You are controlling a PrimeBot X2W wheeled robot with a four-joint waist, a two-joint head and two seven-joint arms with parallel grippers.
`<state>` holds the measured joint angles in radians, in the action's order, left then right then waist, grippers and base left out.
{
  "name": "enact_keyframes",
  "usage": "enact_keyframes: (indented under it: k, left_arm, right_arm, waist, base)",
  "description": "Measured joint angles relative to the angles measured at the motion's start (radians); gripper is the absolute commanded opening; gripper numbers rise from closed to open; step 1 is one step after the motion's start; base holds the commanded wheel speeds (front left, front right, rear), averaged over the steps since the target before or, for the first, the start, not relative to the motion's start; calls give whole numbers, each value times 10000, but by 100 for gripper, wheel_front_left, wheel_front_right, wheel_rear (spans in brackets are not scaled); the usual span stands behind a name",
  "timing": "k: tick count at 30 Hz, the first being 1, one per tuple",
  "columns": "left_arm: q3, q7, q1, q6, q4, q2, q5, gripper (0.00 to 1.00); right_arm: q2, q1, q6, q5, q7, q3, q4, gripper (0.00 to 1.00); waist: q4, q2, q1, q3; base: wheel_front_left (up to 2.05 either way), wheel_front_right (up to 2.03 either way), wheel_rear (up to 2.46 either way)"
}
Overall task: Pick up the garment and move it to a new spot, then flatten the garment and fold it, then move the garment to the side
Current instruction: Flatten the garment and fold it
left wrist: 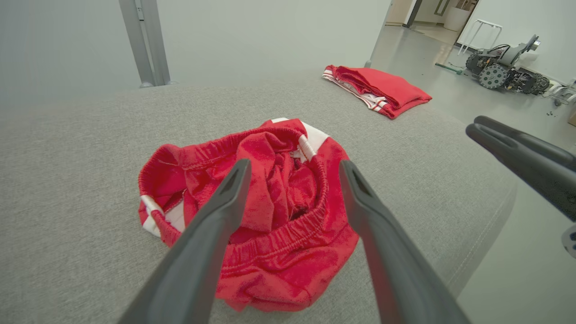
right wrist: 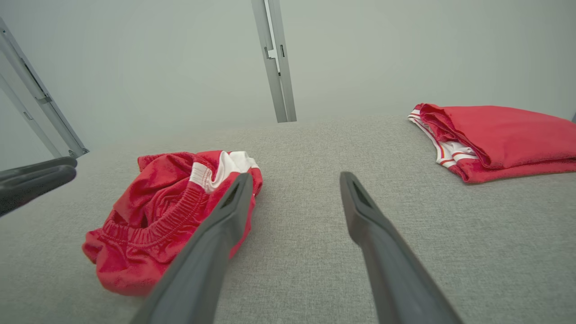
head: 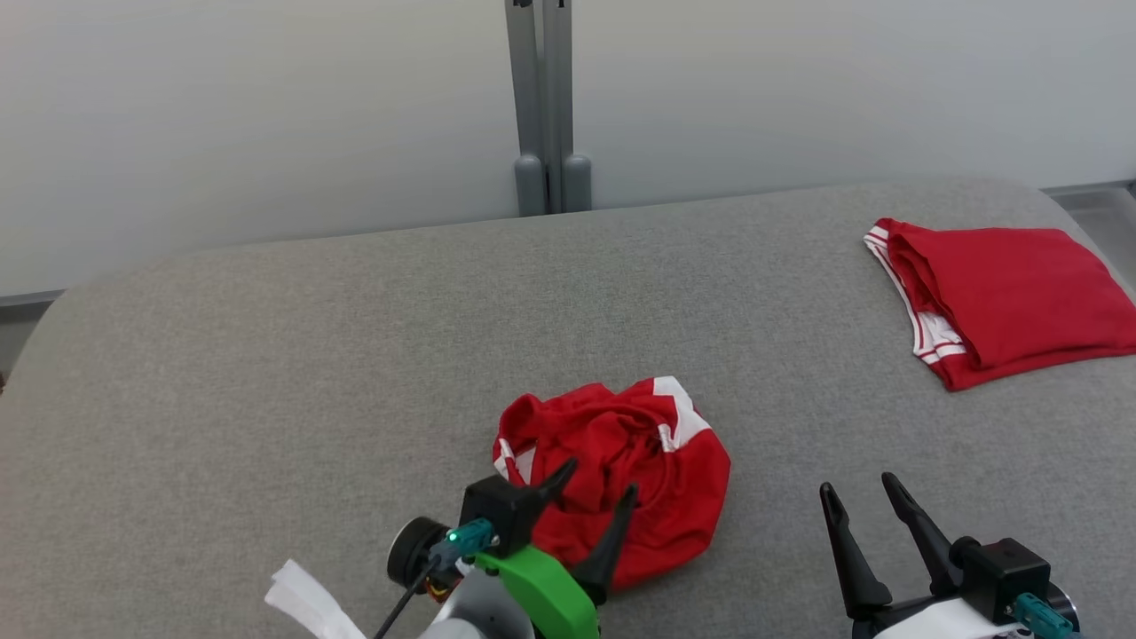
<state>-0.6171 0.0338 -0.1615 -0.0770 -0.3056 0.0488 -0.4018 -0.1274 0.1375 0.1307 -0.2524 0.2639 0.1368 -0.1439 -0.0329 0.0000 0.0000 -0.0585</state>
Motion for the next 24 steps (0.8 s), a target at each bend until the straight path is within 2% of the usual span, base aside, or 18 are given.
enact_keyframes:
  k: [8, 22, 23, 24]
  left_arm:
    - [-1189, -725, -1383, 571, -267, -12, -1323, 100]
    - [-1563, -449, -2701, 1216, -1818, -8, -2406, 100]
    - [-1578, -418, -2741, 1227, -1870, -10, -2424, 77]
    - [-1586, -372, -2783, 1258, -1908, -10, -2464, 44]
  right_arm:
    - [-92, -329, 0, 4, 0, 132, 17, 100]
    - [-73, -1024, 0, 65, 0, 203, 15, 100]
    - [-61, -1024, 0, 65, 0, 198, 15, 100]
    - [-46, -1024, 0, 65, 0, 188, 15, 100]
  waist:
    - [-622, 0, 0, 722]
    - [-1610, 0, 0, 1831]
    - [-1650, 0, 0, 1862]
    - [-1693, 0, 0, 1893]
  base:
    - [0, 0, 0]
    - [0, 0, 0]
    - [0, 0, 0]
    - [0, 0, 0]
